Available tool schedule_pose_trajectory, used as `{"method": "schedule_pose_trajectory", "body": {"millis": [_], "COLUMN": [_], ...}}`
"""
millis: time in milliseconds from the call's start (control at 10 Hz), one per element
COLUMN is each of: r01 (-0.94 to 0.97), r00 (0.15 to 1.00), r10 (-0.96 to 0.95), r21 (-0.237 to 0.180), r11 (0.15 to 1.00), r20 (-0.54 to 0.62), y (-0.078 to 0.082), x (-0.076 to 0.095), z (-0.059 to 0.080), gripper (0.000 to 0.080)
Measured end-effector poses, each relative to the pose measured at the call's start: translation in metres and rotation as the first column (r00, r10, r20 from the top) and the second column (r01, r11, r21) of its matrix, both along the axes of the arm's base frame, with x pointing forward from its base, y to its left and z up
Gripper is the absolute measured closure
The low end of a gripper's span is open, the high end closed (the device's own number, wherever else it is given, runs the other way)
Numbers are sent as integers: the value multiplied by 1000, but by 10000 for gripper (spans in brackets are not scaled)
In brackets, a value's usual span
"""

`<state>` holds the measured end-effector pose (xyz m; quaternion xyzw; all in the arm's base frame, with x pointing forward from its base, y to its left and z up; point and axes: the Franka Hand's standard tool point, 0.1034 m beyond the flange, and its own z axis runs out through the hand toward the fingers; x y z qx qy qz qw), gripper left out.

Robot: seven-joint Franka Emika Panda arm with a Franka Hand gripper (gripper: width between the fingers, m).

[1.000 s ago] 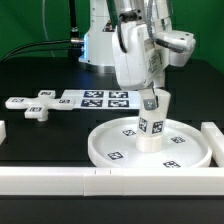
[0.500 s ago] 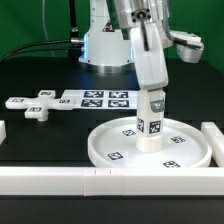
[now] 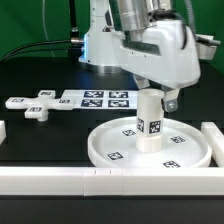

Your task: Assemble round table

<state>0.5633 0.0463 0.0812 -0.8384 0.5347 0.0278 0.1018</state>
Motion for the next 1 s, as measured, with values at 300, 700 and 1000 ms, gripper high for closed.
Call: {"method": "schedule_pose_trajectory", "body": {"millis": [300, 700, 1000], "r01": [-209, -614, -814], "r00": [977, 787, 567], "r10": [210, 617, 822], "r21": [-23, -68, -117], "r11": [978, 786, 569], "r20": [41, 27, 52], "y": [-2, -3, -6], "x": [1, 1, 9], "z": [0, 5, 8], "gripper": [151, 151, 151]}}
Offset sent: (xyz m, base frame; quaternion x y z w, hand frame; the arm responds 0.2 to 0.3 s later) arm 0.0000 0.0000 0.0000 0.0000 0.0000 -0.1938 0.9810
